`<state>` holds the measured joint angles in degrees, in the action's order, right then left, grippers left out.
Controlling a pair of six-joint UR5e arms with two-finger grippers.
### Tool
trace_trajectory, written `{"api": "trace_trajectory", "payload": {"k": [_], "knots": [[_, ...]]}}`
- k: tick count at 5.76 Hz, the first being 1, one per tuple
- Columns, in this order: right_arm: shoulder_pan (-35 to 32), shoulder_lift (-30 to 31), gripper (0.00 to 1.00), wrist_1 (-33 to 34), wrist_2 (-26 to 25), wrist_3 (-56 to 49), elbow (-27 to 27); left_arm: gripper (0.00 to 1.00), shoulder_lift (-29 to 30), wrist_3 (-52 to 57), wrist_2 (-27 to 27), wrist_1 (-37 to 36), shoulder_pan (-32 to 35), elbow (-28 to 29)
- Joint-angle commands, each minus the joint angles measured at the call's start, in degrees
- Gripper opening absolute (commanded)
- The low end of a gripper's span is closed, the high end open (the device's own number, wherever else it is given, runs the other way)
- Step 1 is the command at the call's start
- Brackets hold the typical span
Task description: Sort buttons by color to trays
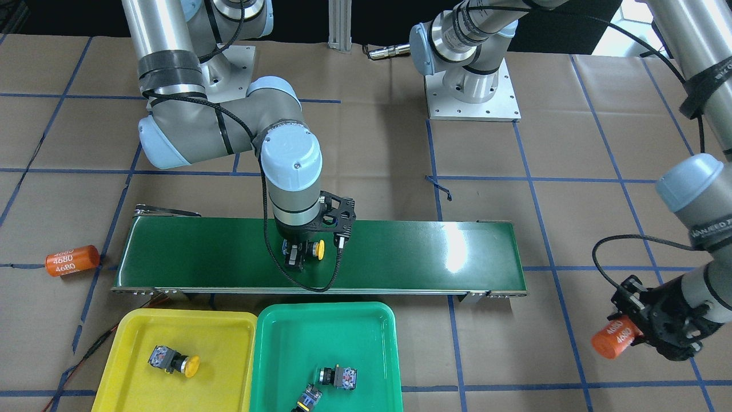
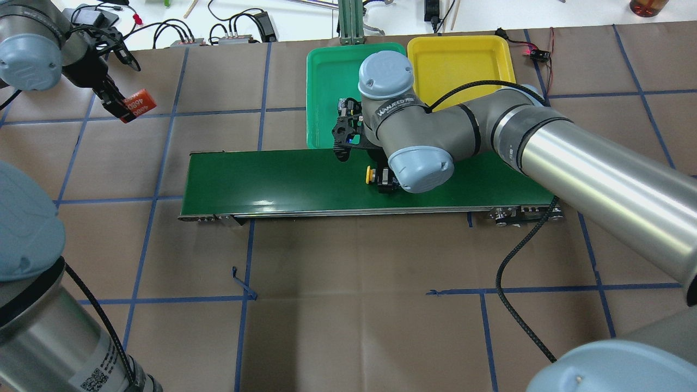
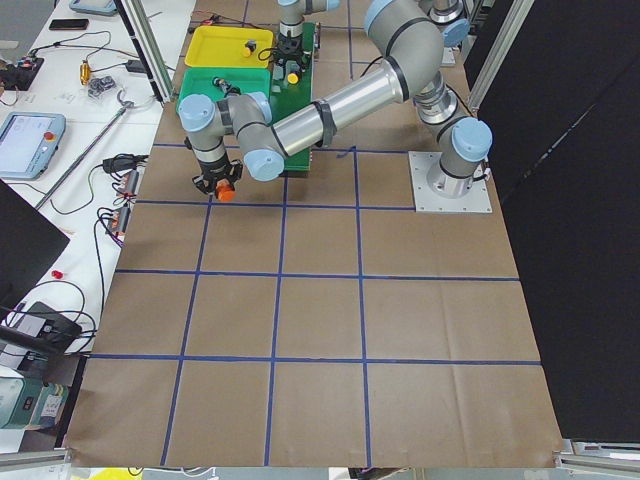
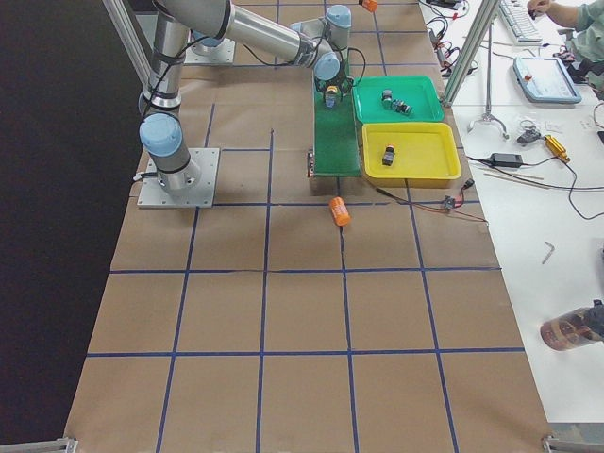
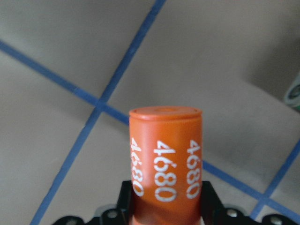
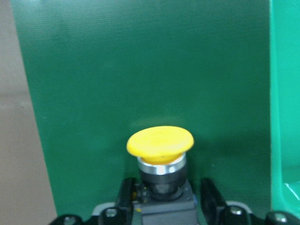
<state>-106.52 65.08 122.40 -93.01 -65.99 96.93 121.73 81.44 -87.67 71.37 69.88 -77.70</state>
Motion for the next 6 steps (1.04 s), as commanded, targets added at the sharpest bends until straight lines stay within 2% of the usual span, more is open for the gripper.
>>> {"api": "trace_trajectory", "payload": {"k": [1,2,3,4,5,6], "knots": [[2.9,1.5,0.12,-0.8,-0.8,-2.3,0.7,0.00,-7.4,4.6,1.1,0.1,5.9,-8.5],[4.0,1.8,0.07,-0.7,-1.7,-3.3,0.7,0.00,-9.9,7.5,1.3,0.3,9.8,-12.1],[5.9,3.7,0.06,-0.6,-4.2,-7.7,0.5,0.02,-12.1,10.2,1.3,0.2,12.6,-15.9],[9.2,5.5,0.06,-0.6,-4.4,-11.4,0.0,0.10,-12.8,10.4,1.5,0.2,13.5,-17.5],[11.9,5.4,0.06,0.0,-4.3,-16.0,-1.5,0.11,-13.7,11.4,1.2,0.3,15.3,-18.5],[13.3,2.8,0.07,0.6,-4.1,-20.9,-7.1,0.11,-13.8,10.3,1.0,0.0,16.9,-20.1]]}}
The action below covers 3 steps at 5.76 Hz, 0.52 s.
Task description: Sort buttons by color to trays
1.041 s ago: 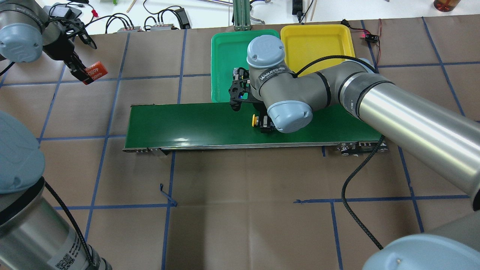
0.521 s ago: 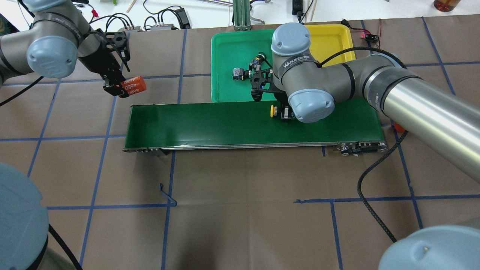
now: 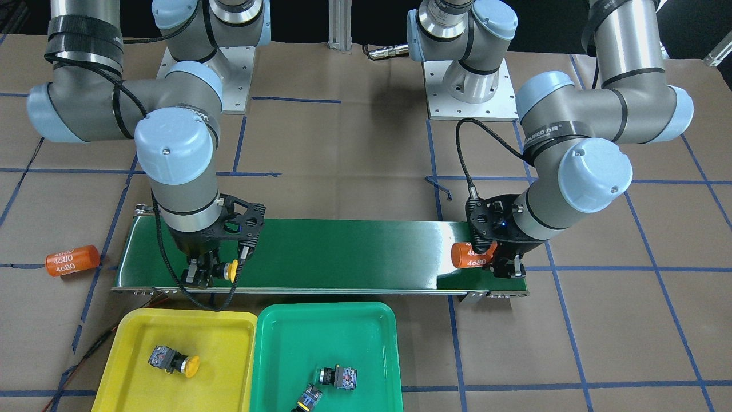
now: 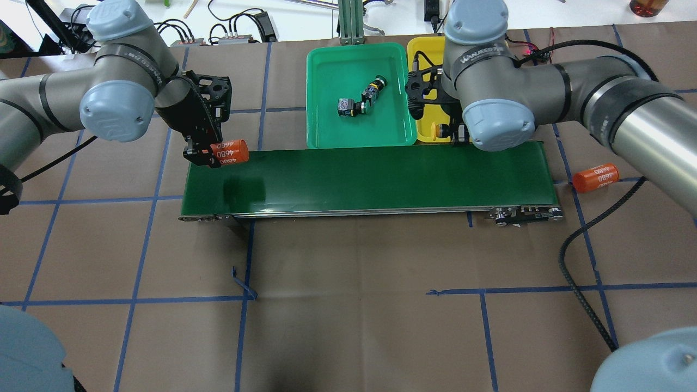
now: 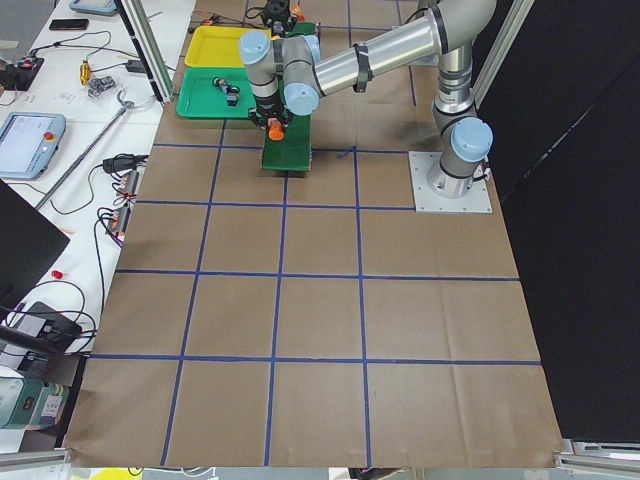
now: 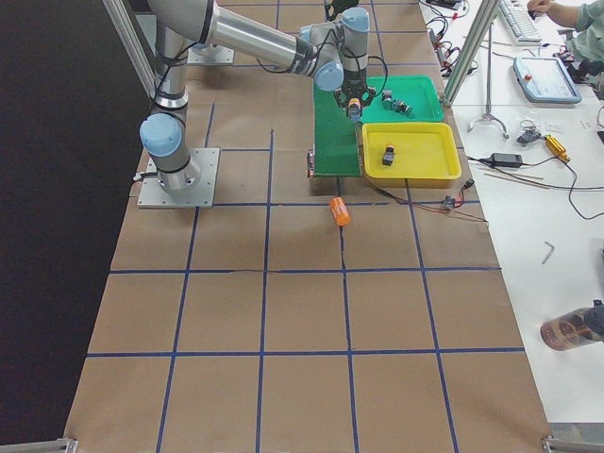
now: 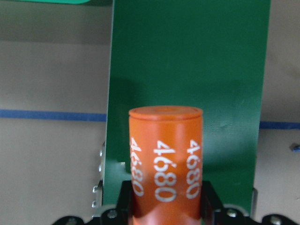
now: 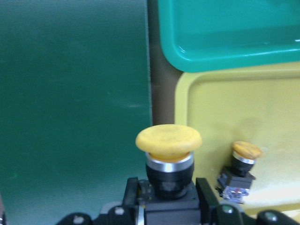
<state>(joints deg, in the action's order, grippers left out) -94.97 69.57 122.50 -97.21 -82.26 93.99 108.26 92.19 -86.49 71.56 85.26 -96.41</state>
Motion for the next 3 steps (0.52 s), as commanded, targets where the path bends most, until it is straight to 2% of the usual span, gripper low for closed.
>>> {"api": "trace_trajectory", "payload": {"k": [1,2,3], "knots": [[1.8,-8.4,0.07,0.2,0.3,-4.7,-12.8,0.15,-0.5,-0.6,-0.1,-0.7,3.2,-1.9],[1.9,-15.2,0.08,0.1,0.3,-4.9,-19.9,0.22,0.3,-1.5,-0.3,-0.6,3.9,-2.2],[2.5,-20.3,0.15,0.5,0.9,-5.3,-24.8,0.70,0.4,-1.9,-0.3,-3.2,4.2,-4.3]]}}
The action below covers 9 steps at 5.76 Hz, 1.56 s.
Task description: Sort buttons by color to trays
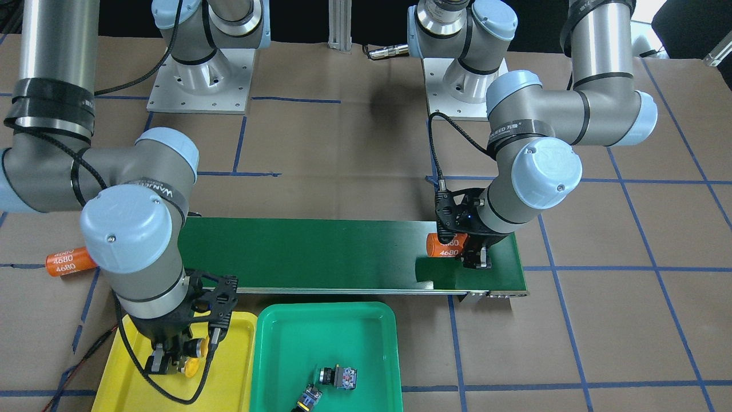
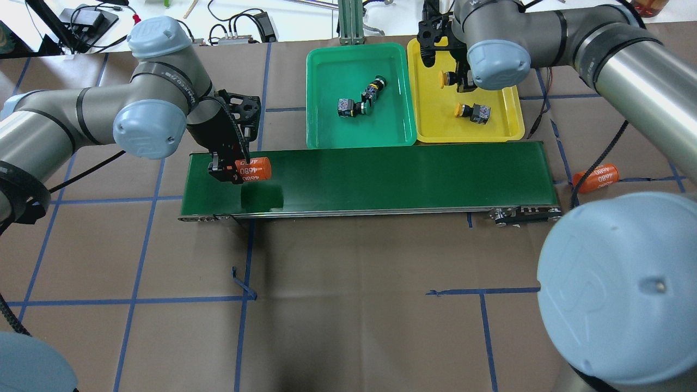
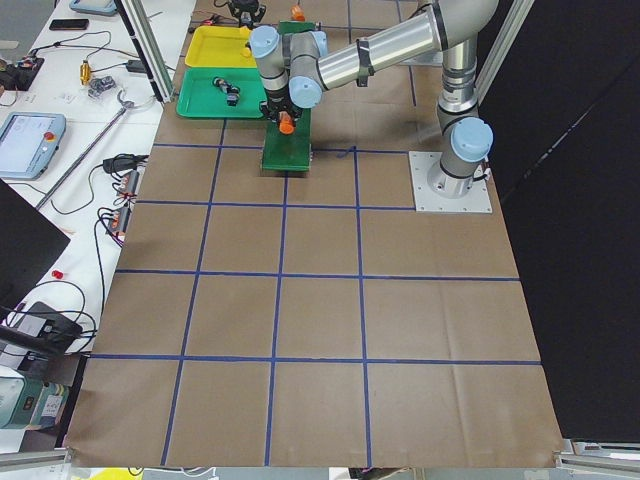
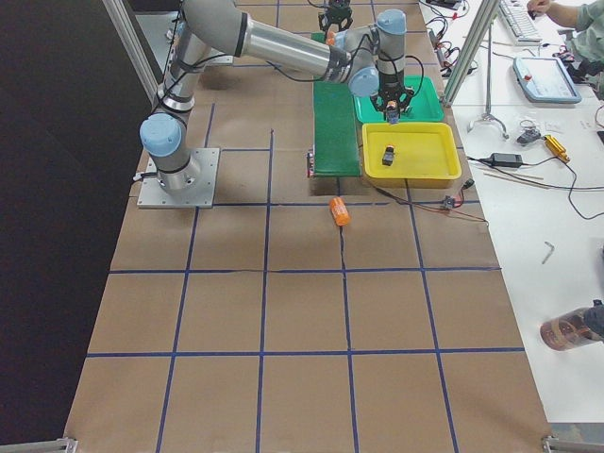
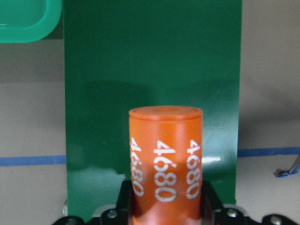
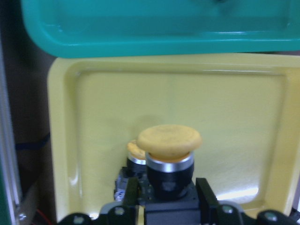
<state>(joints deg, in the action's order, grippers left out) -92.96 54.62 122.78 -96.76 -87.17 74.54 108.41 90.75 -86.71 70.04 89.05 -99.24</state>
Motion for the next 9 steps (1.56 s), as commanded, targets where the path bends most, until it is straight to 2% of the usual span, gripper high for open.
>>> {"api": "trace_trajectory", "payload": {"k": [1,2,3,4,5,6,8,9], "knots": [[0.7,-7.7,0.84,0.3,0.7,-0.1,-7.0,0.93,0.2,-1.1,-0.1,-2.3,0.3,-1.7],[0.7,-7.0,1.00,0.0,1.3,0.6,-7.0,0.93,0.3,-2.8,-0.2,-2.2,0.3,-1.5],[0.8,-5.2,1.00,-0.6,0.7,4.2,-6.4,0.93,-1.1,-5.9,-0.1,-1.3,0.0,-0.3],[0.8,-1.9,1.00,-1.4,0.7,6.5,-4.2,0.93,-4.1,-16.3,0.1,3.3,-0.3,0.6],[0.8,3.9,1.00,-6.1,0.9,15.7,1.3,0.93,-7.0,-27.8,-0.3,7.9,0.0,1.9],[0.8,10.4,1.00,-7.1,0.9,29.2,7.5,0.93,-10.8,-39.7,0.0,13.0,0.2,4.1],[0.6,23.2,1.00,-7.6,1.4,50.7,20.0,0.93,-14.0,-59.9,-0.4,25.3,0.1,12.2],[0.3,26.8,1.00,-8.1,1.4,66.3,21.2,0.93,-15.1,-70.3,-0.6,27.7,-0.1,15.4]]}}
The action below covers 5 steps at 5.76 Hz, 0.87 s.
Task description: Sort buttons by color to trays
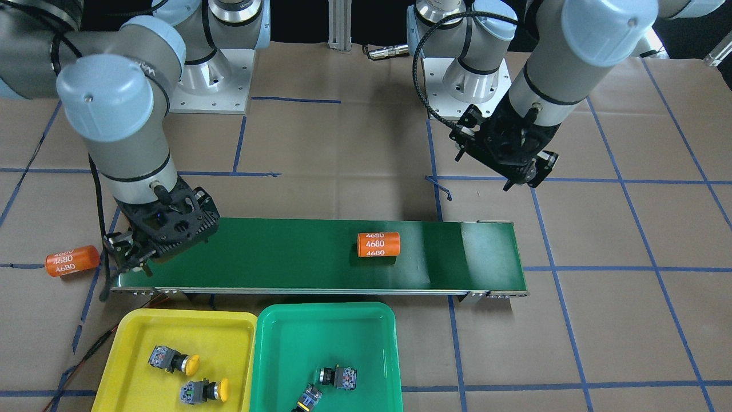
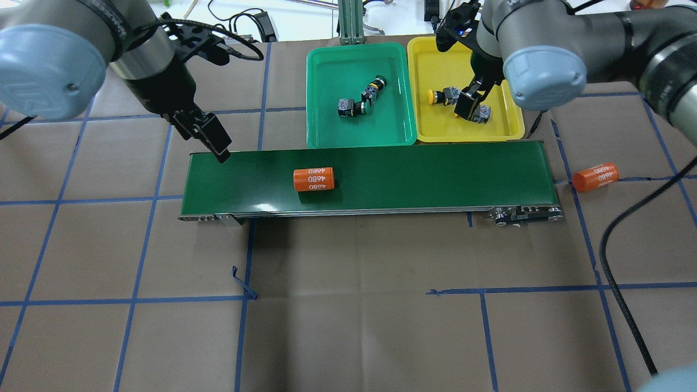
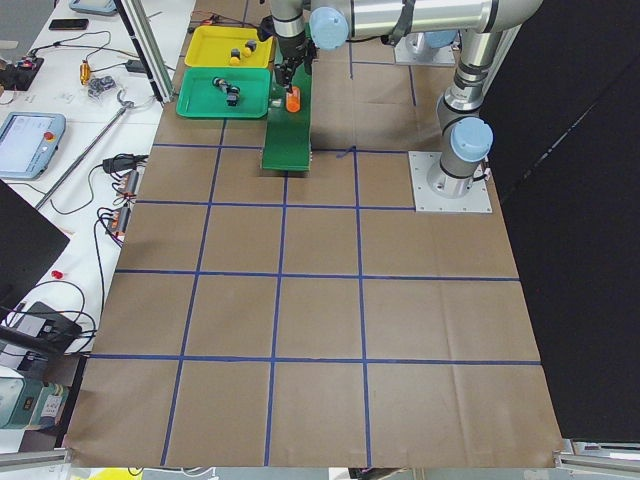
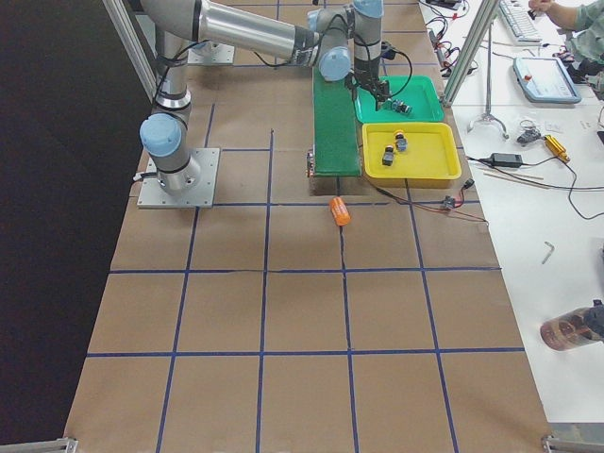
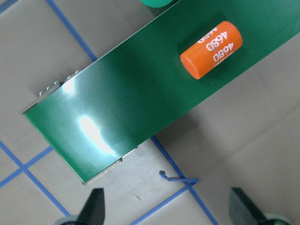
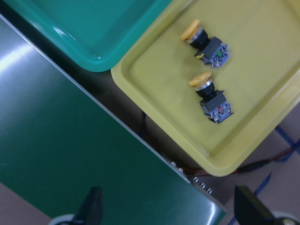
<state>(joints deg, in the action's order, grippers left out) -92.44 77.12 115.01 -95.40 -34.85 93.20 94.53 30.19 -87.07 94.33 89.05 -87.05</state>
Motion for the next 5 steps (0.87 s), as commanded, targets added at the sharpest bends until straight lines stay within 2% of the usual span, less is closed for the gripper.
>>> {"api": "trace_trajectory", "payload": {"k": [1,2,3,4,5], "knots": [[-0.3,6.0,1.00,-5.3,0.7,20.5,2.0,0.98,-0.7,-17.1,-1.6,5.3,-0.3,5.3],[-0.3,6.0,1.00,-10.7,3.9,21.1,2.0,0.98,0.5,-28.3,-0.8,5.5,-0.5,6.4],[-0.2,6.3,1.00,-14.8,7.8,28.0,1.6,0.98,0.4,-28.9,-0.3,5.4,-0.8,7.1],[0.1,6.7,1.00,-16.5,7.8,29.4,-0.5,0.98,-0.4,-28.9,-0.3,5.4,-0.7,7.1],[0.1,7.2,1.00,-24.3,7.8,32.9,-6.3,0.98,-0.5,-28.9,-0.2,5.3,-0.8,7.1]]}}
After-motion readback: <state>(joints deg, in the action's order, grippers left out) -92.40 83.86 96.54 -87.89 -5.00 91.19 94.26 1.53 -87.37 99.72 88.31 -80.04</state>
